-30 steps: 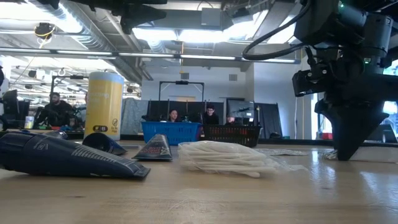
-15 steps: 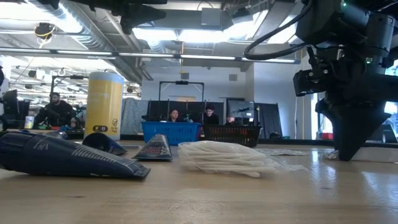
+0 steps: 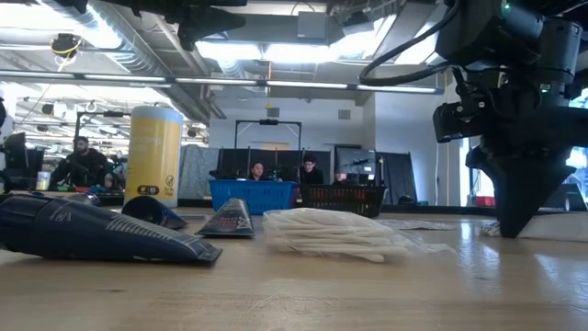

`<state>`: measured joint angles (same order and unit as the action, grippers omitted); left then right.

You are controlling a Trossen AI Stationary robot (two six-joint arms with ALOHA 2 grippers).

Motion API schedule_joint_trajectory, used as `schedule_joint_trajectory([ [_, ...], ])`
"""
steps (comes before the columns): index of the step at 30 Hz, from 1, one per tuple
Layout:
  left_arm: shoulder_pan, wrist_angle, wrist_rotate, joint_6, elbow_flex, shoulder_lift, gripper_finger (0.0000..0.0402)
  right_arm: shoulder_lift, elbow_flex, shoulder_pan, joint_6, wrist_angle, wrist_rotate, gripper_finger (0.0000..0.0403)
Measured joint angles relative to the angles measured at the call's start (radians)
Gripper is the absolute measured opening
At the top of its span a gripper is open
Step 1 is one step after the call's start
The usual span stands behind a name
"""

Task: Pick & Place Travel size toiletries
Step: Put the right bandage into the bottom black bin

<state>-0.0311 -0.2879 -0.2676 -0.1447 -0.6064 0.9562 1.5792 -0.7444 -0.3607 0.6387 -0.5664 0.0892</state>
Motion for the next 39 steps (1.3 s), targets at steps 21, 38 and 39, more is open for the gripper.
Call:
schedule_joint_trajectory([
  [21, 0.000, 0.000, 0.000, 0.000, 0.000, 0.000, 0.0196, -0.095, -0.226, 0.099, -0.220, -0.350, 0.298, 0.0003],
  [38, 0.000, 0.000, 0.000, 0.000, 0.000, 0.000, 0.0196, -0.092, -0.378, 0.463, -0.784, 0.025, 0.138, 0.0004],
  [39, 0.000, 0.000, 0.000, 0.000, 0.000, 0.000, 0.0196, -0.088, -0.378, 0.481, -0.805, 0.051, 0.121, 0.0004],
])
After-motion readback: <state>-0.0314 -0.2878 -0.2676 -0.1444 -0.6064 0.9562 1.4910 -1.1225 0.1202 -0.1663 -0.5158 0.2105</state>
